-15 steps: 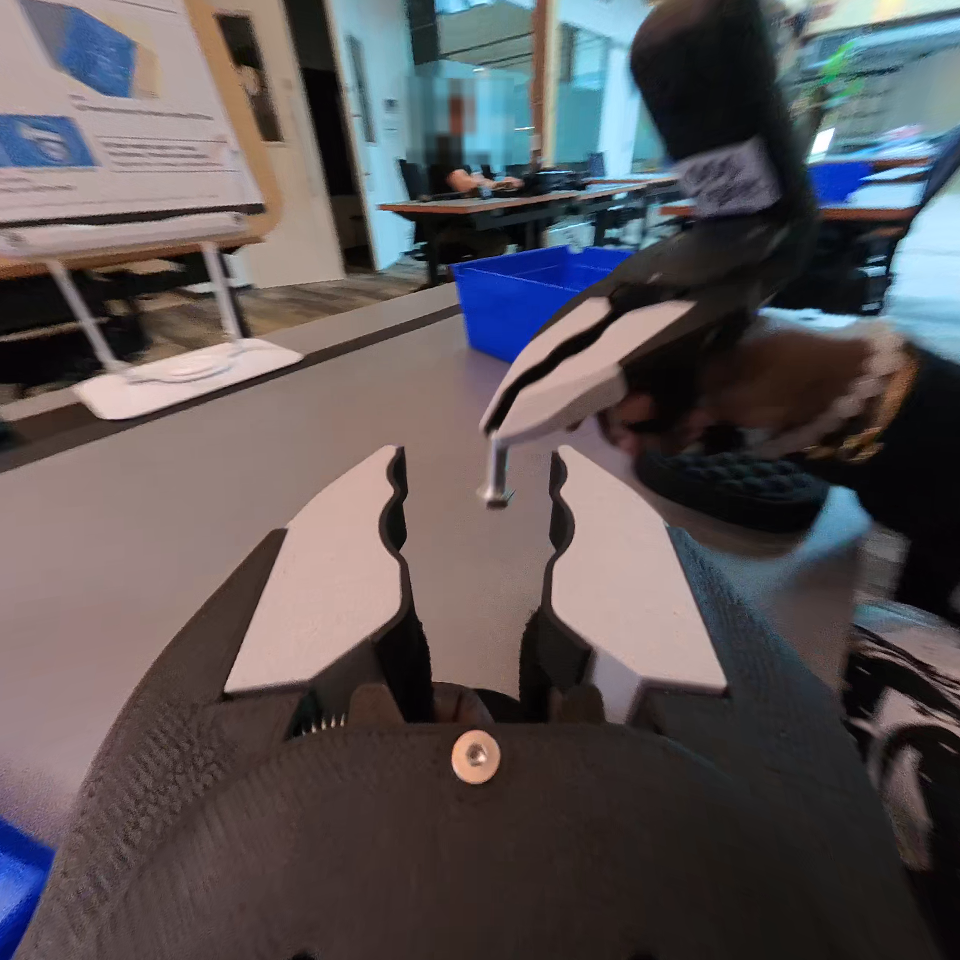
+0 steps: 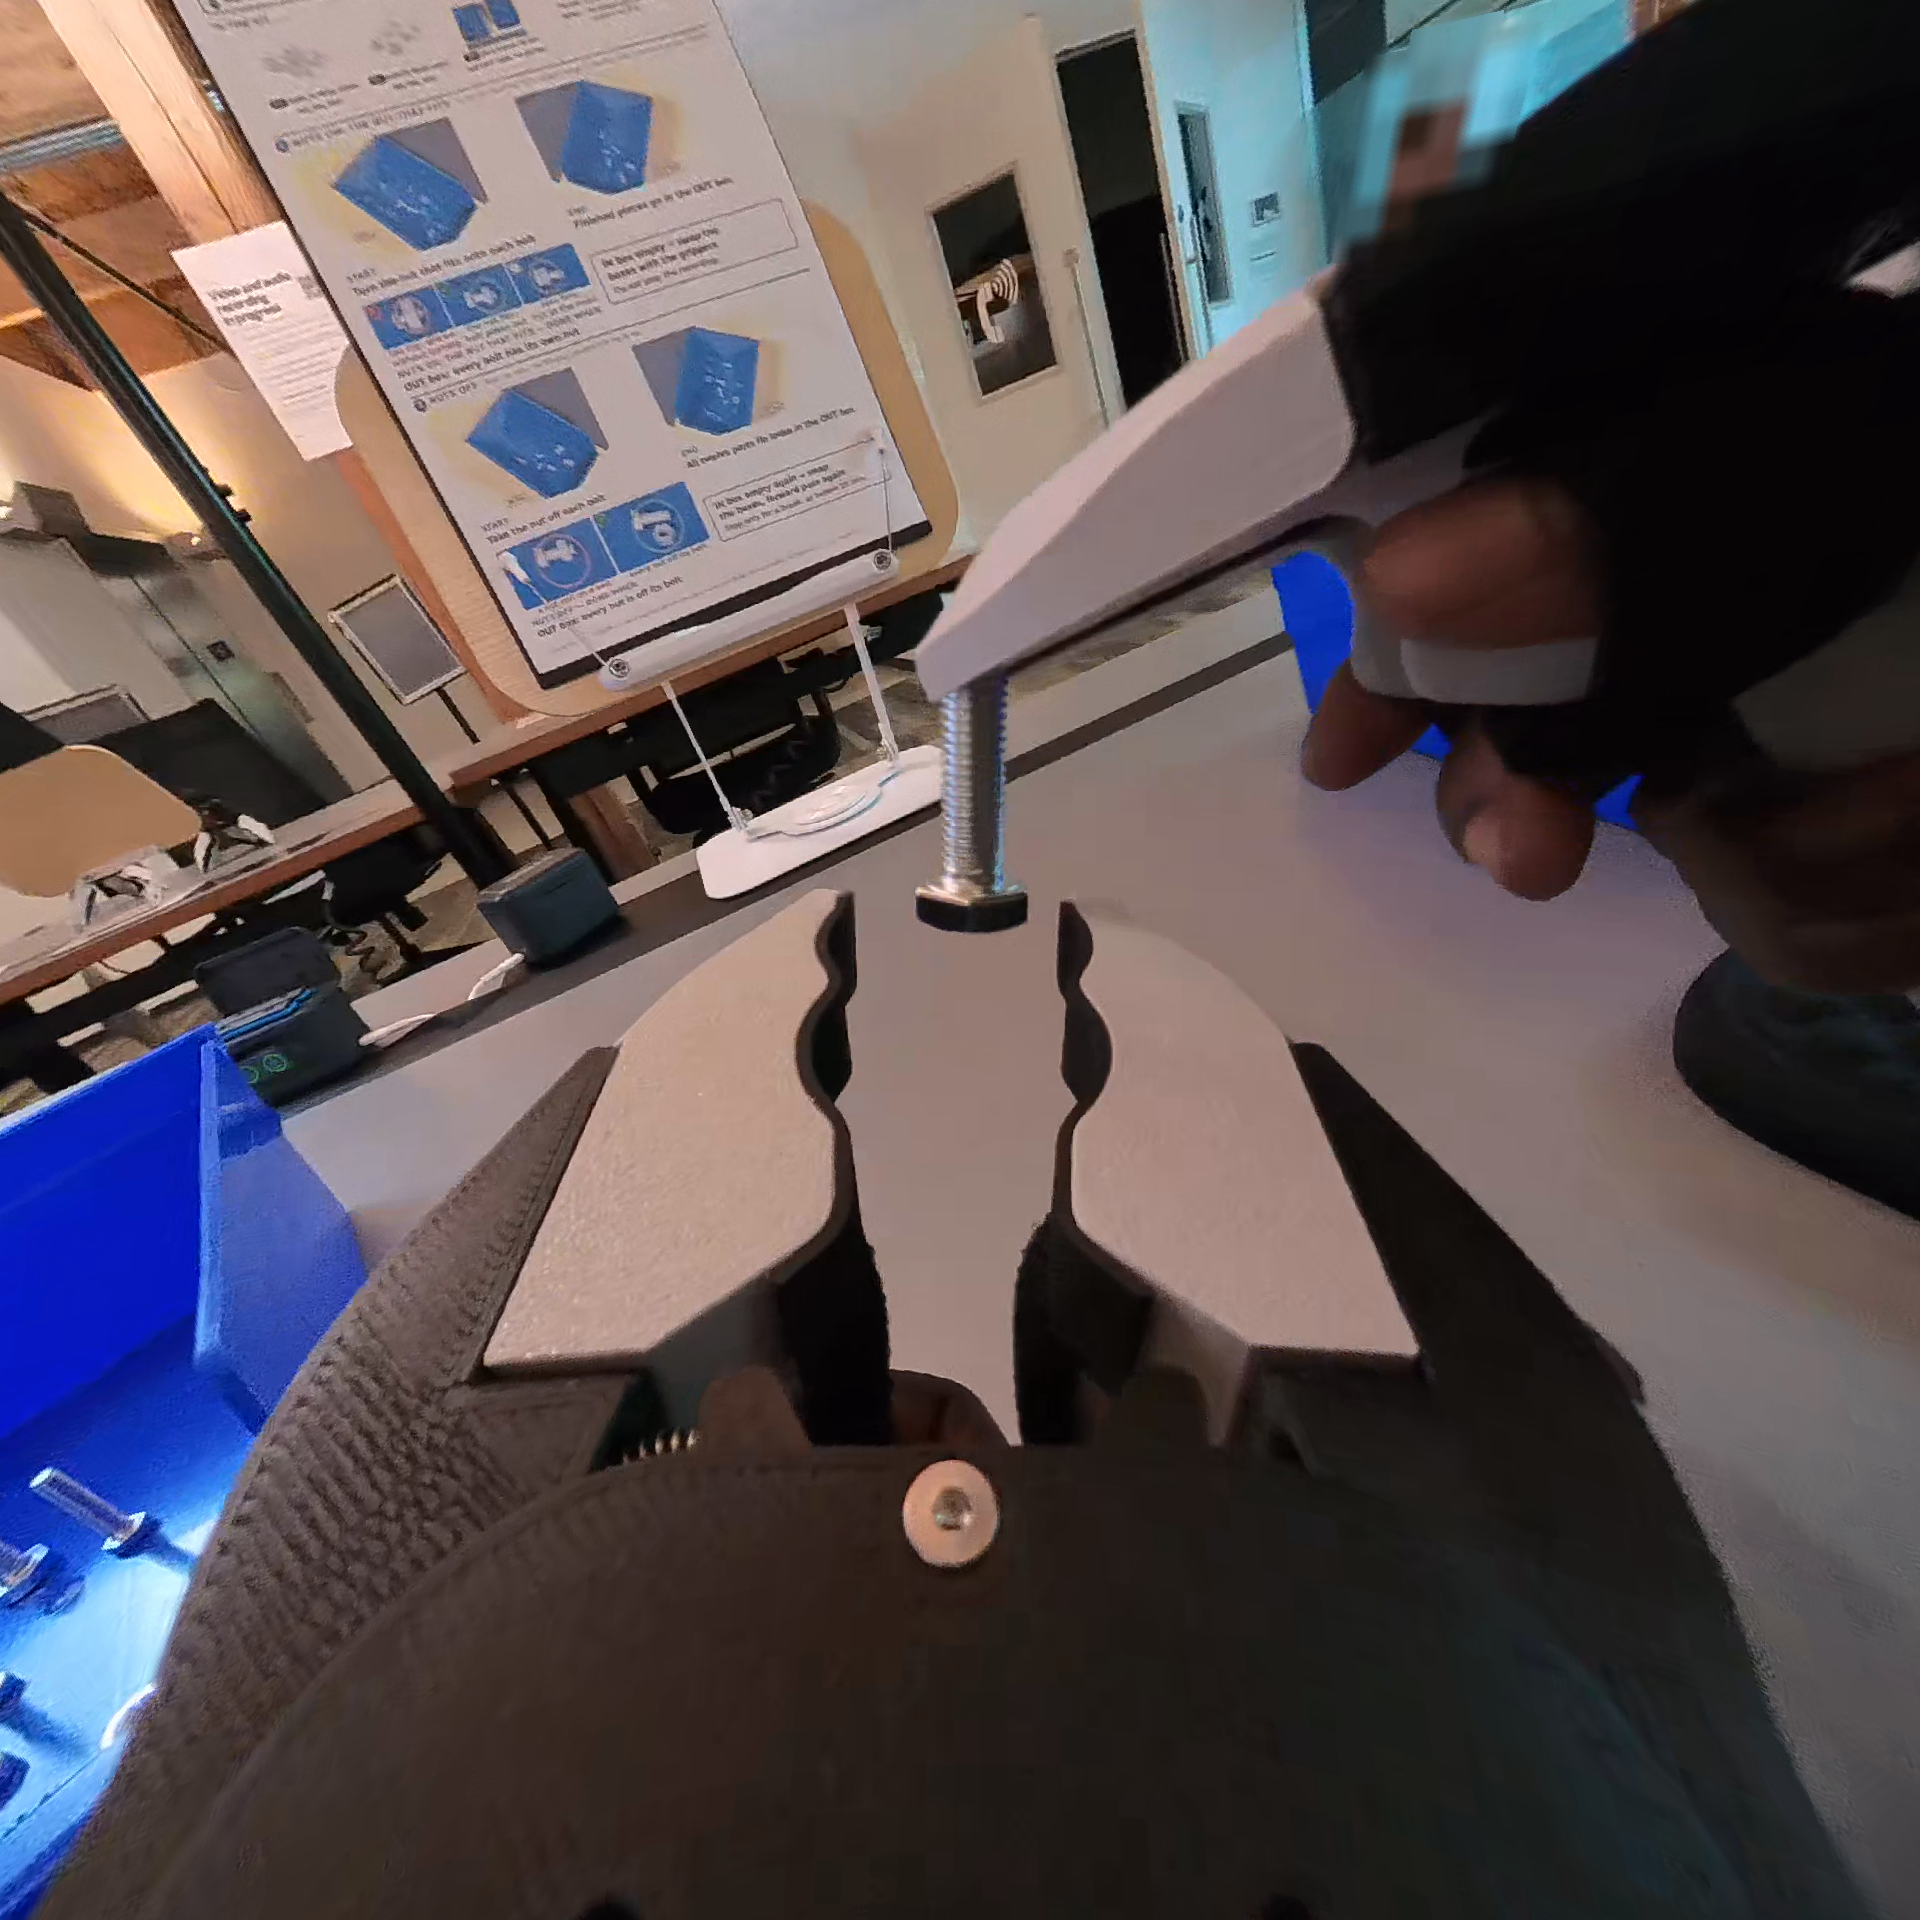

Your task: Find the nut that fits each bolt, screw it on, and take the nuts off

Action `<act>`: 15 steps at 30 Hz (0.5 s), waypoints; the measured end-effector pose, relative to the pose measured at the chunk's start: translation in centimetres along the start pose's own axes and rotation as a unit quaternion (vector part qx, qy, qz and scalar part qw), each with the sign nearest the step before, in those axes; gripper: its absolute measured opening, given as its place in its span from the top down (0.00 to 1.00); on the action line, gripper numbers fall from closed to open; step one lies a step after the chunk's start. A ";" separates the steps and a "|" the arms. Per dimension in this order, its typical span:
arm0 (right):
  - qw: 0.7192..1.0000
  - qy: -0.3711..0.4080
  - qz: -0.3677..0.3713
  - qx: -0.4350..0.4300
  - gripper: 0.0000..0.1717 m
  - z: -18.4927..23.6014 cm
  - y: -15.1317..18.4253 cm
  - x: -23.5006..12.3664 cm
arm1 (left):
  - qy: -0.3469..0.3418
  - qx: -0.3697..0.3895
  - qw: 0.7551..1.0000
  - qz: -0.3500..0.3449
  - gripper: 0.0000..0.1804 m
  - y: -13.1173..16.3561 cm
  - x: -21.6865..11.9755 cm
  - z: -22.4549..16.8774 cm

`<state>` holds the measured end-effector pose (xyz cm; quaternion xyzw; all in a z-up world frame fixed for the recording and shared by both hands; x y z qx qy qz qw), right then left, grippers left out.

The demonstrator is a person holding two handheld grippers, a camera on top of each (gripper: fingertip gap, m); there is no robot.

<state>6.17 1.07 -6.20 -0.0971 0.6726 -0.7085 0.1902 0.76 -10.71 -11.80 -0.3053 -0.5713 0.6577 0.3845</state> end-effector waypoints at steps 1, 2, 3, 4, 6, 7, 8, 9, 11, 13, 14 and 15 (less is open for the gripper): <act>1.000 0.003 -0.004 0.002 0.95 0.0 0.0 0.0 | -0.001 -0.003 1.000 0.004 0.81 0.0 0.1 0.0; 1.000 0.004 -0.005 0.002 0.95 0.1 0.0 0.0 | 0.000 -0.008 1.000 0.006 0.81 0.0 0.1 -0.1; 1.000 0.005 -0.006 0.002 0.95 0.1 0.0 0.0 | 0.002 -0.012 1.000 0.005 0.82 0.0 0.2 -0.1; 1.000 0.006 -0.006 0.002 0.95 0.1 0.0 0.0 | 0.002 -0.015 1.000 0.003 0.82 -0.1 0.2 -0.1; 1.000 0.007 -0.006 0.001 0.95 0.1 0.1 0.0 | 0.004 -0.014 1.000 0.001 0.84 -0.2 0.2 -0.1; 1.000 0.006 -0.007 0.001 0.95 0.1 0.1 0.0 | 0.007 -0.014 1.000 0.001 0.85 -0.2 0.3 -0.2; 1.000 0.005 -0.007 0.003 0.95 0.1 0.1 0.0 | 0.009 -0.016 1.000 0.002 0.87 -0.2 0.3 -0.2; 1.000 0.004 -0.008 0.004 0.95 0.1 0.2 0.0 | 0.011 -0.017 1.000 0.002 0.88 -0.1 0.3 -0.3; 1.000 0.004 -0.008 0.005 0.95 0.2 0.2 0.0 | 0.013 -0.018 1.000 -0.002 0.90 -0.1 0.3 -0.3; 1.000 0.003 -0.009 0.005 0.95 0.2 0.2 0.0 | 0.019 -0.021 1.000 -0.003 0.90 -0.1 0.2 -0.3; 1.000 0.003 -0.009 0.004 0.95 0.2 0.3 0.0 | 0.024 -0.024 0.999 -0.002 0.90 -0.1 0.2 -0.2; 1.000 0.001 -0.009 0.001 0.95 0.2 0.2 0.0 | 0.032 -0.029 0.999 -0.002 0.90 -0.1 0.2 -0.1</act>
Point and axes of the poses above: each gripper's, where its closed fingertips meet, x out along the fingers, y out of its underside, z = x × y across the jaws, the point moved 10 cm from there along -x, back along the fingers, and after that the axes turned 10 degrees about -x, right-handed, at the moved point
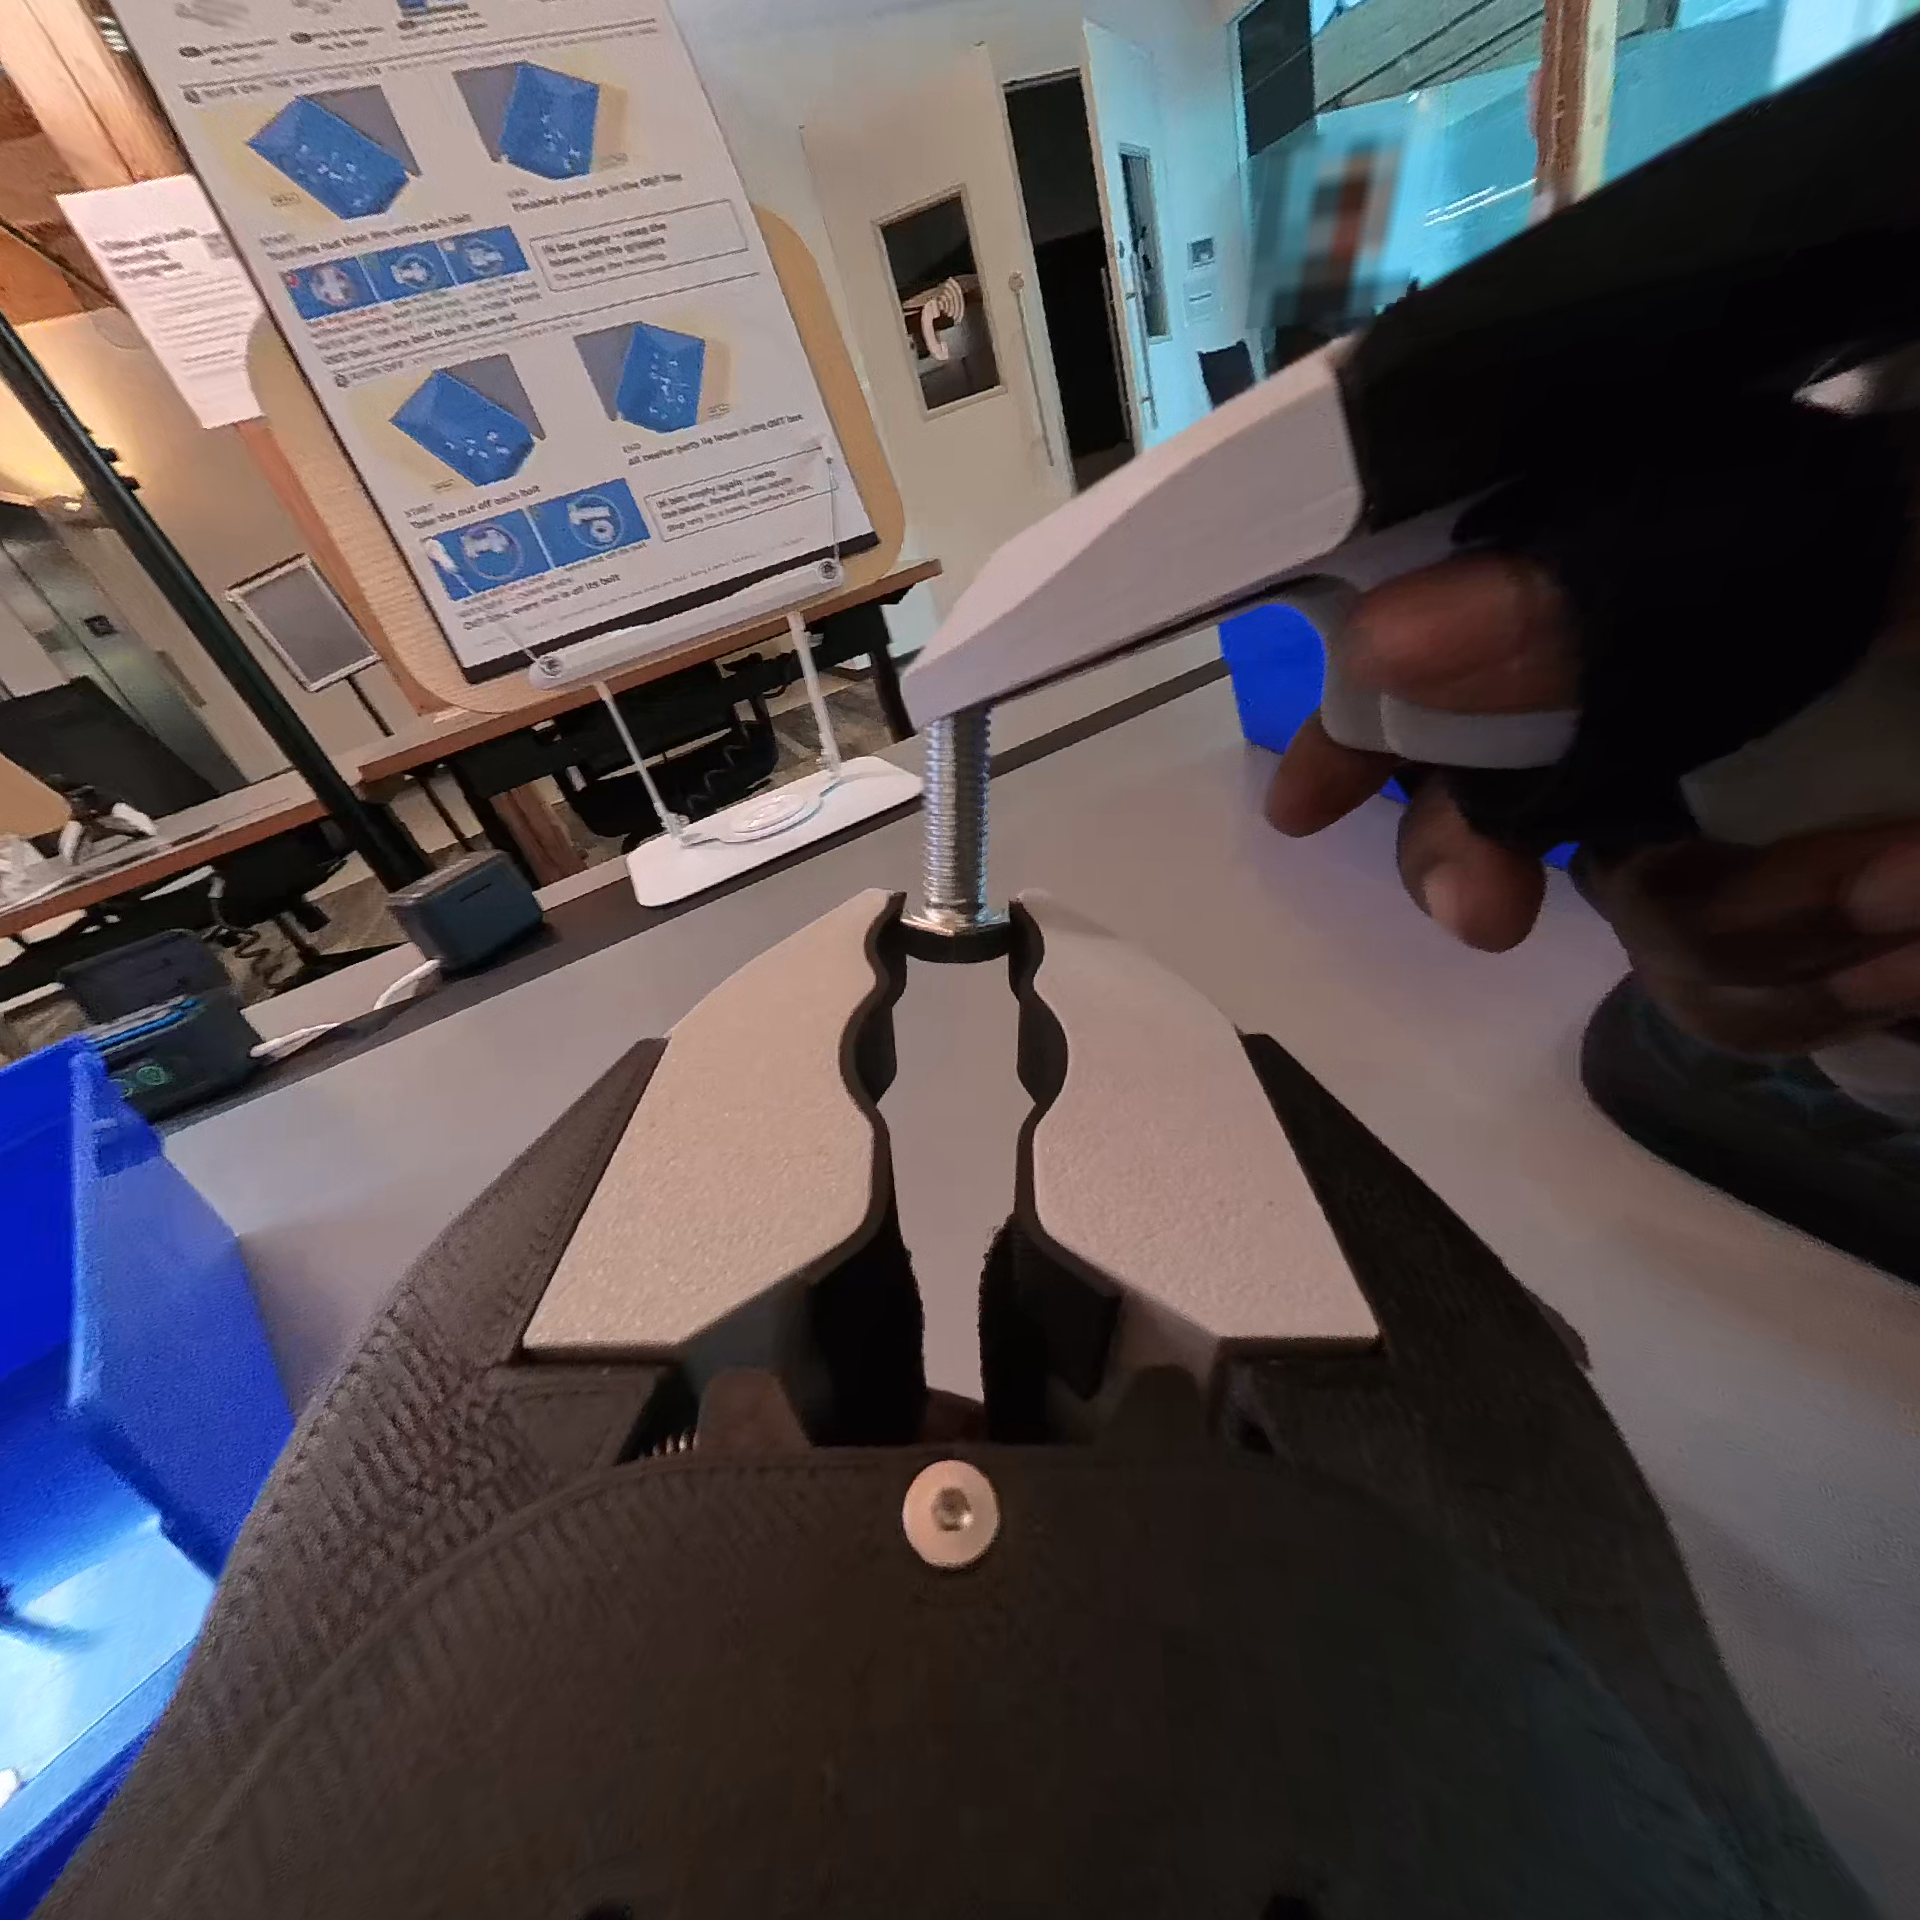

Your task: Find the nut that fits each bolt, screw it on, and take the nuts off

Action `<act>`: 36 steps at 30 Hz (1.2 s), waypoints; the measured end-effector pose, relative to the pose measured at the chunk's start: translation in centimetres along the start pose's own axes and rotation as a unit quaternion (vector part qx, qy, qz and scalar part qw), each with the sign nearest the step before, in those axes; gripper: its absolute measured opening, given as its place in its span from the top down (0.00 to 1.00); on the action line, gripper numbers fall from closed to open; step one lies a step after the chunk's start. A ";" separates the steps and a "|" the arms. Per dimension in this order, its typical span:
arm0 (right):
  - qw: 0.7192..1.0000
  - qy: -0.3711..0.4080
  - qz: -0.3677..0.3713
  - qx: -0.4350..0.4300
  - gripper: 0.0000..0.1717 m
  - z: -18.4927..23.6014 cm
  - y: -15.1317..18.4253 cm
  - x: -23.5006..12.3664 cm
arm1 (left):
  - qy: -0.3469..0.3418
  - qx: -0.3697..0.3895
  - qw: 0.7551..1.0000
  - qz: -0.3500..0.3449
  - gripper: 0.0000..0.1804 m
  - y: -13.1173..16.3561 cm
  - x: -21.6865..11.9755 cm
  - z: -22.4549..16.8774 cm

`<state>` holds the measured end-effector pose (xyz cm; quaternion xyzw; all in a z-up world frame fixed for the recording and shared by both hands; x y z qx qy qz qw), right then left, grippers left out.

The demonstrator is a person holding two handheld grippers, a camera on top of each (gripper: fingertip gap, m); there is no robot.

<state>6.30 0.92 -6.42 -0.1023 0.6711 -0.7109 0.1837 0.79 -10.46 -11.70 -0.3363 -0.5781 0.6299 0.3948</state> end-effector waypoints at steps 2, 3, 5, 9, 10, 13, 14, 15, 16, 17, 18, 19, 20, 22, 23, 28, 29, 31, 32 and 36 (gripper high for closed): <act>0.999 -0.021 0.003 -0.024 0.93 -0.1 -0.2 -0.3 | 0.040 -0.027 0.999 -0.006 0.90 -0.1 -0.1 0.4; 0.998 -0.037 0.009 -0.040 0.87 -0.2 -0.4 -0.6 | 0.065 -0.055 0.996 -0.010 0.90 0.0 -0.3 0.9; 0.992 -0.080 0.058 -0.084 0.74 -0.9 -0.3 -1.6 | 0.122 -0.107 0.987 -0.013 0.90 0.3 -0.6 2.2; 0.928 -0.165 0.287 -0.171 0.73 -3.0 2.6 -2.5 | 0.197 -0.132 0.971 -0.022 0.90 1.0 -1.5 4.1; 0.909 -0.172 0.332 -0.185 0.75 -3.3 3.5 -2.3 | 0.205 -0.127 0.970 -0.021 0.90 1.1 -1.6 4.2; 0.862 -0.214 0.401 -0.225 0.79 -3.1 5.9 -1.5 | 0.228 -0.101 0.969 0.002 0.90 1.3 -1.5 3.9; 0.851 -0.223 0.408 -0.243 0.80 -3.1 6.4 -1.2 | 0.235 -0.095 0.967 0.005 0.90 1.3 -1.5 3.8; 0.845 -0.229 0.409 -0.257 0.80 -3.3 6.7 -0.9 | 0.235 -0.092 0.968 0.009 0.90 1.4 -1.4 3.7; 0.842 -0.237 0.407 -0.264 0.81 -3.4 6.9 -0.6 | 0.235 -0.092 0.968 0.012 0.90 1.4 -1.4 3.6; 0.840 -0.247 0.402 -0.268 0.82 -3.5 7.0 -0.2 | 0.237 -0.093 0.967 0.013 0.90 1.5 -1.4 3.7; 0.838 -0.255 0.399 -0.270 0.82 -3.6 7.0 0.1 | 0.238 -0.095 0.966 0.013 0.90 1.5 -1.4 3.7; 0.833 -0.264 0.404 -0.272 0.82 -3.7 7.1 0.3 | 0.240 -0.098 0.966 0.012 0.90 1.5 -1.4 3.7; 0.825 -0.272 0.411 -0.276 0.82 -3.7 7.3 0.6 | 0.242 -0.101 0.965 0.012 0.90 1.5 -1.4 3.8; 0.812 -0.283 0.421 -0.289 0.83 -3.8 7.6 0.9 | 0.242 -0.105 0.965 0.014 0.90 1.5 -1.3 3.8; 0.808 -0.289 0.423 -0.290 0.84 -3.7 7.8 1.1 | 0.244 -0.106 0.964 0.016 0.90 1.6 -1.3 3.8; 0.795 -0.301 0.435 -0.297 0.90 -3.8 8.4 1.3 | 0.255 -0.109 0.961 0.022 0.90 1.7 -1.2 3.8; 0.792 -0.302 0.439 -0.298 0.90 -3.9 8.3 1.3 | 0.261 -0.113 0.958 0.021 0.90 1.6 -1.2 3.9; 0.795 -0.313 0.418 -0.308 0.90 -3.9 7.4 1.0 | 0.288 -0.125 0.949 0.017 0.90 1.5 -1.2 4.0; 0.801 -0.324 0.396 -0.312 0.90 -3.9 6.3 0.7 | 0.314 -0.135 0.940 0.012 0.90 1.3 -1.3 4.1; 0.816 -0.369 0.261 -0.361 0.90 -3.7 -1.1 -1.2 | 0.460 -0.200 0.865 -0.017 0.90 0.5 -1.5 3.9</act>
Point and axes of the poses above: each gripper's, where its closed fingertips meet, x out along the fingers, y out of its underside, z = x × y across the jaws, the point moved 10 cm from there along -x, back along the fingers, and after that the axes turned 10 degrees about -x, right-handed, at the moved point
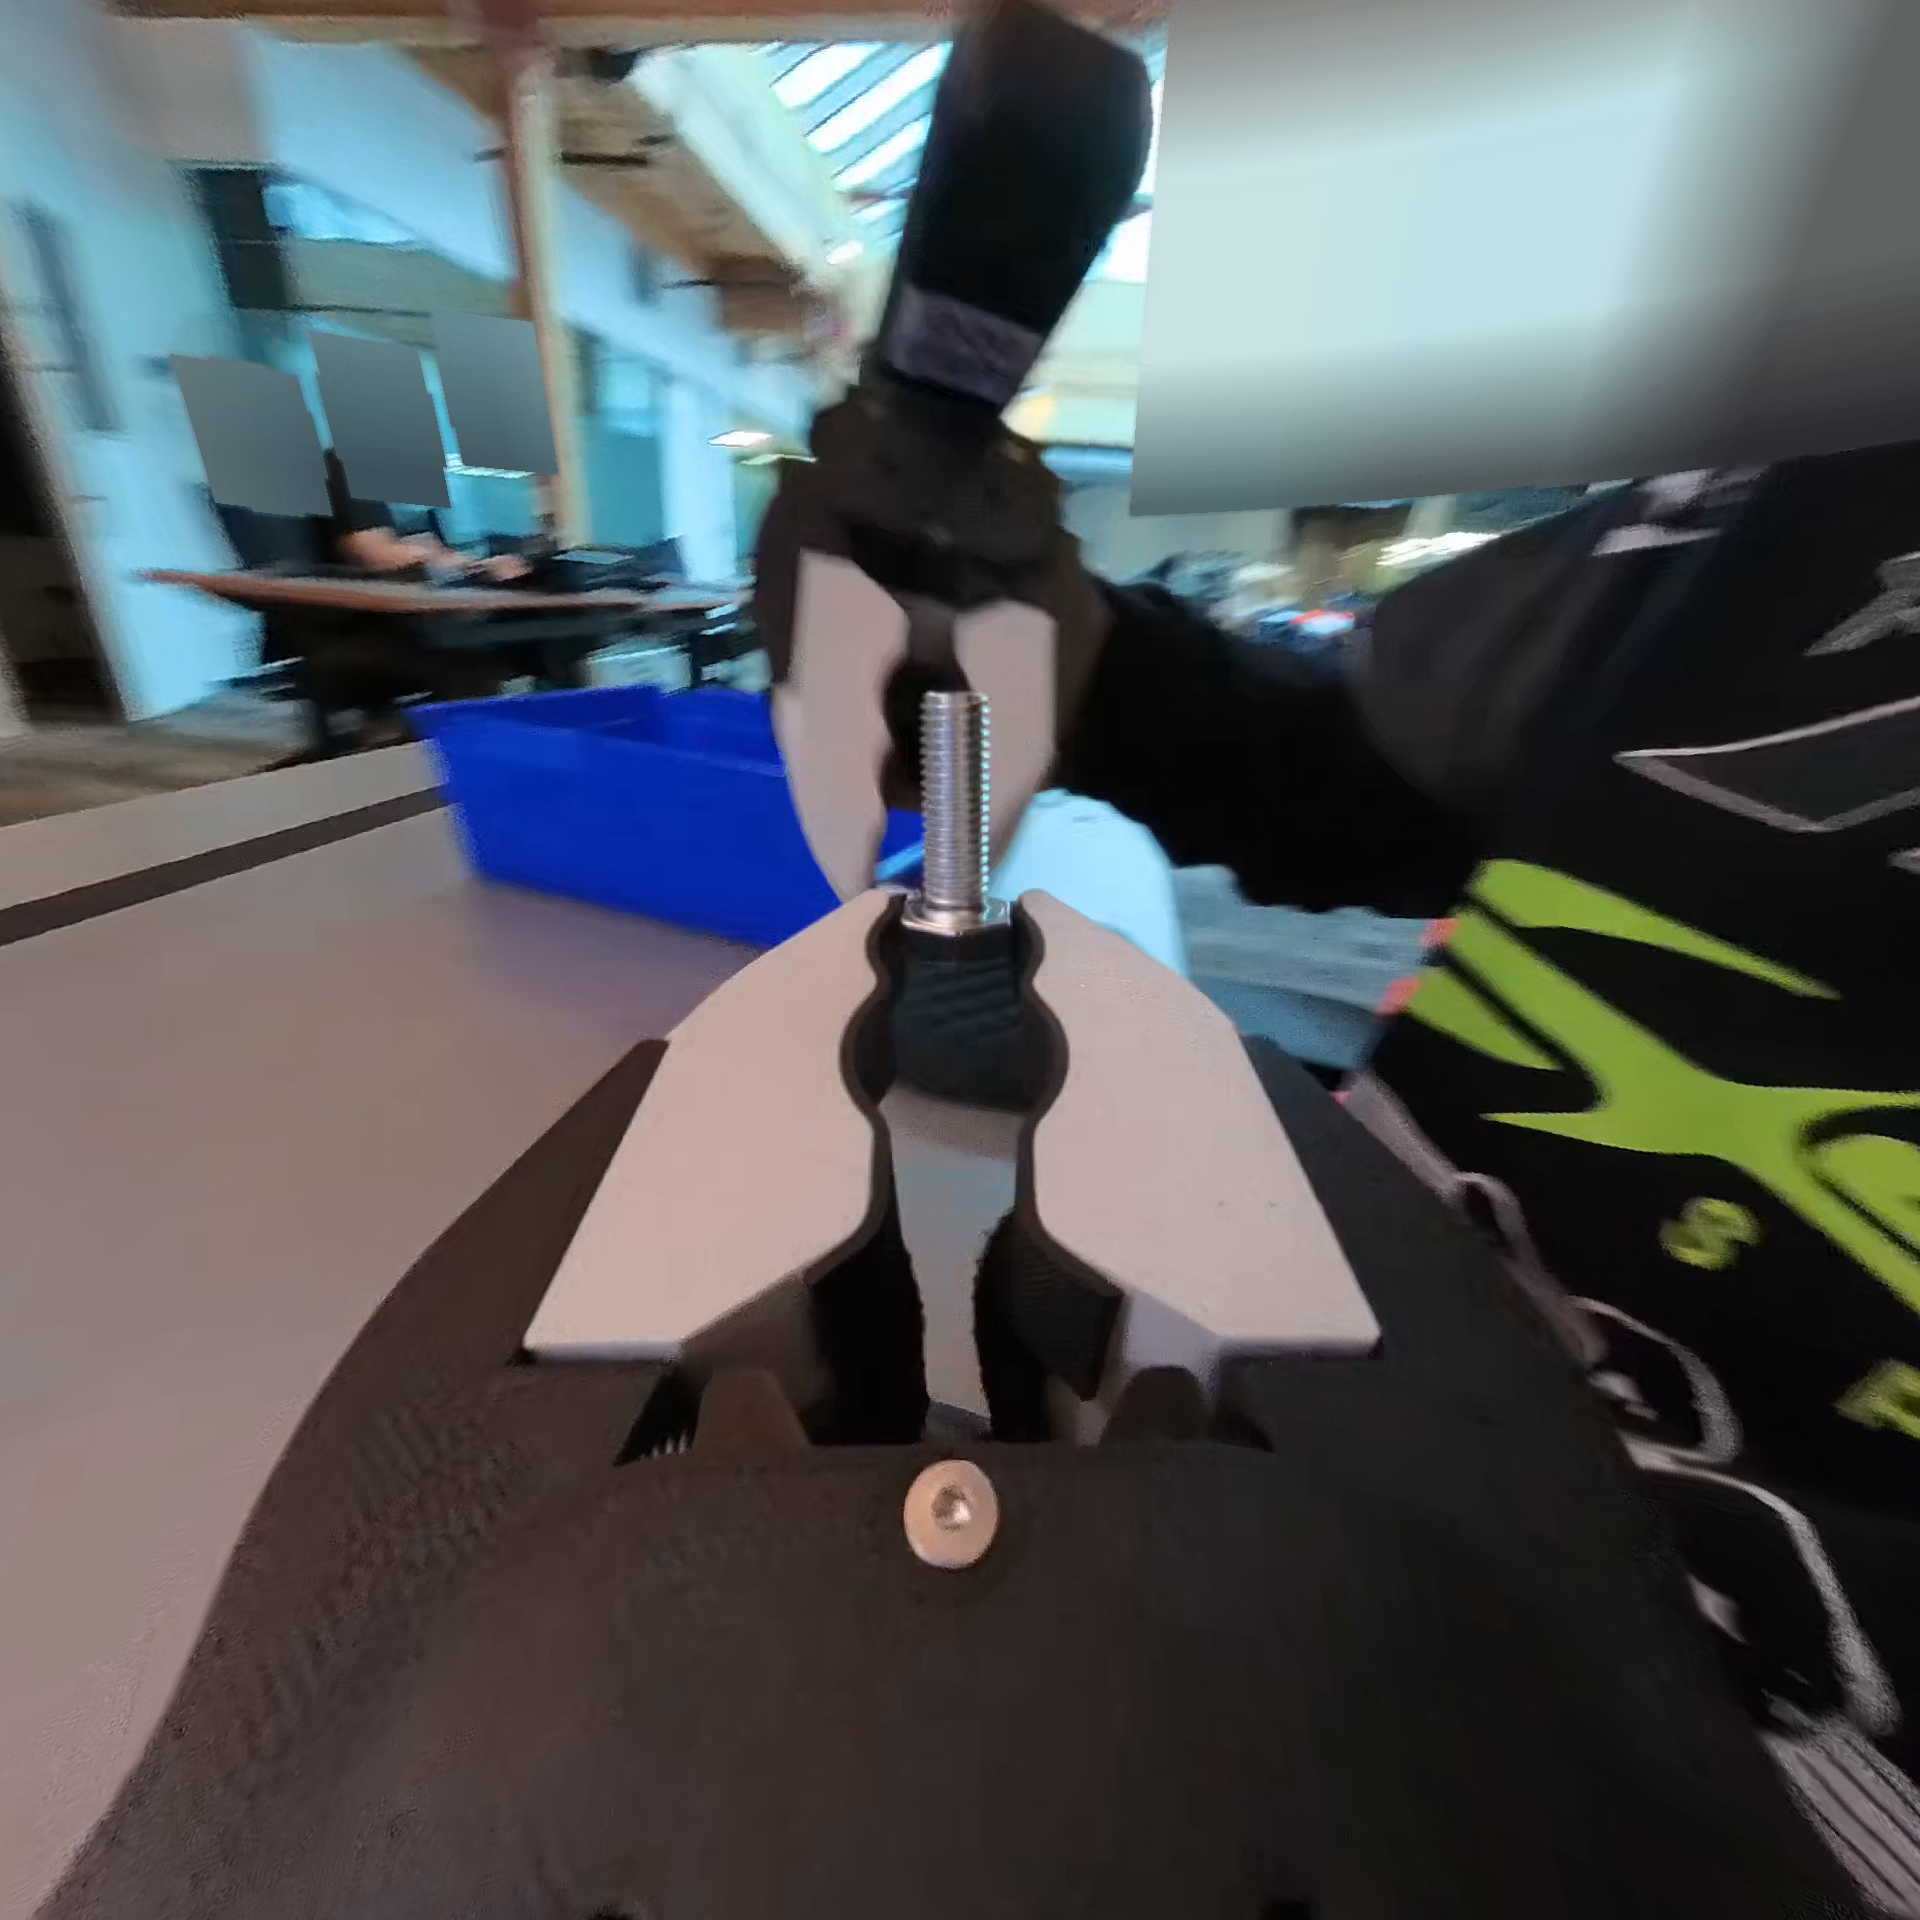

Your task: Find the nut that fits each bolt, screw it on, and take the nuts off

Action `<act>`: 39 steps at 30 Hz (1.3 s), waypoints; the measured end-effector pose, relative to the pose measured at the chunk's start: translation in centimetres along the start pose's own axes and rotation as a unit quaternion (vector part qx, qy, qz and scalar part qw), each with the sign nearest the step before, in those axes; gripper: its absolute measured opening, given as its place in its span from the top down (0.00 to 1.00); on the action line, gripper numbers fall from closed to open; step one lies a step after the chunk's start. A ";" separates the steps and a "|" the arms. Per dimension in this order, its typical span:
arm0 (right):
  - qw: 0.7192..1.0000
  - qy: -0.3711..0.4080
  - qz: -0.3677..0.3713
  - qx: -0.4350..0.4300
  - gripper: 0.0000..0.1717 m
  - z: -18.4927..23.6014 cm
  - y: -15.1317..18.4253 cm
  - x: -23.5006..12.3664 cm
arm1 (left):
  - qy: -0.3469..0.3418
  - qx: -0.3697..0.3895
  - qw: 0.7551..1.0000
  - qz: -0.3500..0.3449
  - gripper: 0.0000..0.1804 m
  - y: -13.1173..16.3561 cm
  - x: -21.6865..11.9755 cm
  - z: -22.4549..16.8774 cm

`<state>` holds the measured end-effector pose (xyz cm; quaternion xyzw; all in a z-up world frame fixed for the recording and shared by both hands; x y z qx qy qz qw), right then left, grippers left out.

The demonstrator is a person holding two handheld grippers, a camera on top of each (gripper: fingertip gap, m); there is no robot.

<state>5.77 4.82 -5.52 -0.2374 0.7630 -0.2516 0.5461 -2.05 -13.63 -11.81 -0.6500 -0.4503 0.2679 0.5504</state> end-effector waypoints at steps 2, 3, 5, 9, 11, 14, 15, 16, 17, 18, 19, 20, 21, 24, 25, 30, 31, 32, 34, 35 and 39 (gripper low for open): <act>0.996 0.006 -0.062 -0.068 0.90 -0.7 -2.9 -2.8 | 0.062 -0.019 0.998 0.008 0.90 0.4 0.5 -0.2; 0.991 -0.002 -0.083 -0.101 0.90 -0.9 -4.3 -3.6 | 0.081 -0.017 0.996 0.025 0.90 0.7 0.7 -0.3; 0.982 -0.044 -0.094 -0.157 0.90 -1.2 -6.6 -4.0 | 0.107 -0.006 0.993 0.047 0.90 0.9 1.1 -0.8; 0.966 -0.151 -0.044 -0.205 0.90 -1.7 -8.8 -1.7 | 0.126 -0.011 0.990 0.066 0.90 1.2 1.4 -0.9; 0.960 -0.173 -0.011 -0.222 0.90 -1.9 -9.1 -0.7 | 0.130 -0.011 0.989 0.070 0.90 1.3 1.4 -0.9; 0.953 -0.195 0.006 -0.231 0.90 -2.0 -9.4 0.1 | 0.135 -0.011 0.988 0.073 0.90 1.3 1.4 -1.0; 0.952 -0.200 0.007 -0.231 0.90 -2.1 -9.5 0.3 | 0.135 -0.011 0.988 0.073 0.90 1.3 1.4 -0.9; 0.951 -0.204 0.009 -0.231 0.90 -2.2 -9.5 0.4 | 0.136 -0.011 0.988 0.074 0.90 1.3 1.4 -1.0; 0.950 -0.208 0.013 -0.232 0.90 -2.2 -9.5 0.6 | 0.136 -0.010 0.988 0.074 0.90 1.3 1.4 -1.0; 0.950 -0.210 0.017 -0.232 0.90 -2.3 -9.4 0.7 | 0.135 -0.010 0.988 0.073 0.90 1.3 1.4 -1.0; 0.949 -0.213 0.018 -0.232 0.90 -2.3 -9.4 0.8 | 0.136 -0.010 0.988 0.073 0.90 1.3 1.4 -1.0; 0.949 -0.215 0.018 -0.231 0.90 -2.4 -9.3 1.0 | 0.136 -0.009 0.988 0.073 0.90 1.3 1.4 -1.0; 0.949 -0.217 0.017 -0.230 0.90 -2.4 -9.3 1.1 | 0.136 -0.009 0.988 0.074 0.90 1.4 1.4 -1.0; 0.949 -0.220 0.013 -0.227 0.90 -2.5 -9.1 1.3 | 0.135 -0.010 0.988 0.074 0.90 1.4 1.4 -1.0; 0.949 -0.220 0.014 -0.226 0.90 -2.6 -9.1 1.3 | 0.132 -0.010 0.988 0.075 0.90 1.4 1.4 -1.0; 0.956 -0.211 0.043 -0.199 0.90 -2.6 -8.7 1.1 | 0.093 -0.008 0.992 0.082 0.90 1.5 1.6 -0.9; 0.959 -0.209 0.047 -0.186 0.90 -2.7 -8.6 1.1 | 0.084 -0.005 0.993 0.082 0.90 1.5 1.7 -0.9; 0.962 -0.206 0.050 -0.175 0.90 -2.7 -8.5 1.0 | 0.074 -0.003 0.994 0.082 0.90 1.5 1.7 -1.0; 0.967 -0.194 0.062 -0.153 0.90 -2.8 -8.2 0.9 | 0.045 0.000 0.995 0.085 0.90 1.4 1.9 -1.0; 0.970 -0.186 0.067 -0.142 0.90 -2.8 -8.1 0.8 | 0.030 0.001 0.996 0.083 0.90 1.4 1.9 -1.1; 0.983 -0.138 0.084 -0.085 0.90 -2.9 -7.8 0.4 | -0.048 -0.002 0.997 0.060 0.90 1.4 1.9 -1.4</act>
Point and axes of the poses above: each gripper's, where its closed fingertips meet, x out along the fingers, y out of its underside, z = x × y across the jaws, the point moved 10 cm from there along -x, back along the fingers, and after that the axes turned 10 degrees about -x, right-handed, at the moved point
